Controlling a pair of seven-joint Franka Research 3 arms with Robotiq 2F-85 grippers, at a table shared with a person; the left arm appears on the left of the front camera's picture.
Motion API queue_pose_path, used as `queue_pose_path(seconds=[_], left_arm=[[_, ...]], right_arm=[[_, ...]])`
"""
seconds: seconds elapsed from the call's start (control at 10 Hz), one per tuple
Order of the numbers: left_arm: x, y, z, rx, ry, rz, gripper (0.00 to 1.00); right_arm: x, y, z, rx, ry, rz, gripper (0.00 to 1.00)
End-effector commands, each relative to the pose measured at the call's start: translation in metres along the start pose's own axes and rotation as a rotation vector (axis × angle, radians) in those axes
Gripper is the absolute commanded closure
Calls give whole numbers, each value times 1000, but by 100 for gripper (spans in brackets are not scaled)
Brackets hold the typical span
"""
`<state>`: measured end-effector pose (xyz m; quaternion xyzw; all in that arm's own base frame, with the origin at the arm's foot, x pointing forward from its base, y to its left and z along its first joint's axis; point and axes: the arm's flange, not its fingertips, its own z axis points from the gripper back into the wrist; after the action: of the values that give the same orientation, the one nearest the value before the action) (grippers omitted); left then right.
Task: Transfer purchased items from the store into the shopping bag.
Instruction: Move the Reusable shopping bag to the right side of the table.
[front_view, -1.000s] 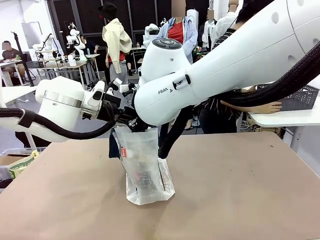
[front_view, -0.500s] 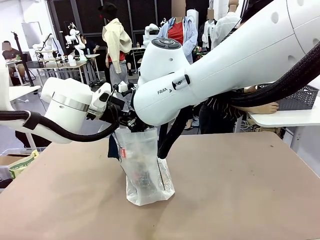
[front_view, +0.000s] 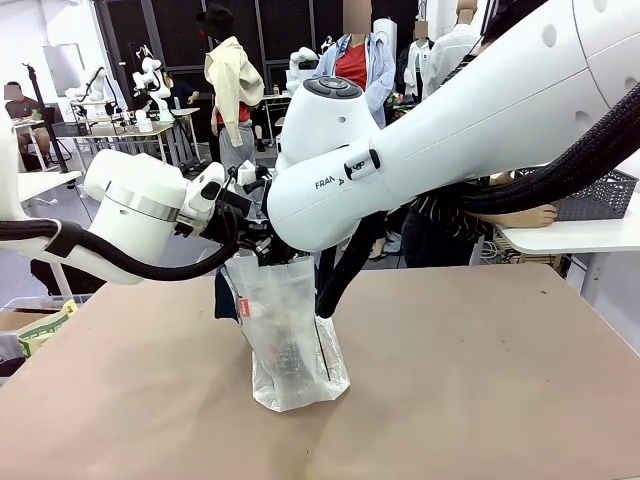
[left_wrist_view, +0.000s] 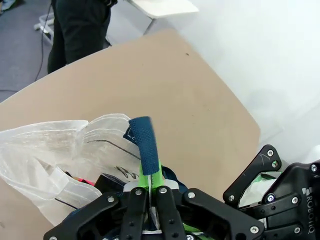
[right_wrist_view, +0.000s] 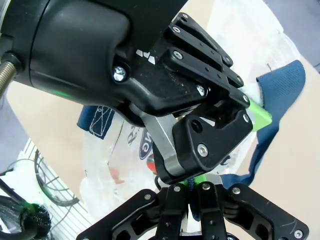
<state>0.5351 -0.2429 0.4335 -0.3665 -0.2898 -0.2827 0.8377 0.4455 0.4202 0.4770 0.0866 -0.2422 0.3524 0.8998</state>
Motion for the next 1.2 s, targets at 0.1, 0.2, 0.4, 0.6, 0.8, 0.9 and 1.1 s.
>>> queue_pose_path(seconds=[0.1,0.2,0.4,0.6,0.8,0.9,1.1], left_arm=[[5,4,-3,29,15,15,100],[6,4,-3,29,16,17,100],[7,4,-4,29,21,16,100],[7,4,-5,33,27,20,100],[7,4,-5,37,30,23,100],[7,5,-5,38,31,25,100],[7,4,-5,39,30,23,100]], right_arm=[[5,1,-2,-8,-25,8,100],[4,1,-2,-10,-22,2,100],[4,2,-1,-19,-29,5,100],[3,1,1,-3,-21,1,93],[3,1,1,4,-13,-5,54],[2,1,3,1,-19,-13,35],[0,0,19,-19,-48,-25,0]])
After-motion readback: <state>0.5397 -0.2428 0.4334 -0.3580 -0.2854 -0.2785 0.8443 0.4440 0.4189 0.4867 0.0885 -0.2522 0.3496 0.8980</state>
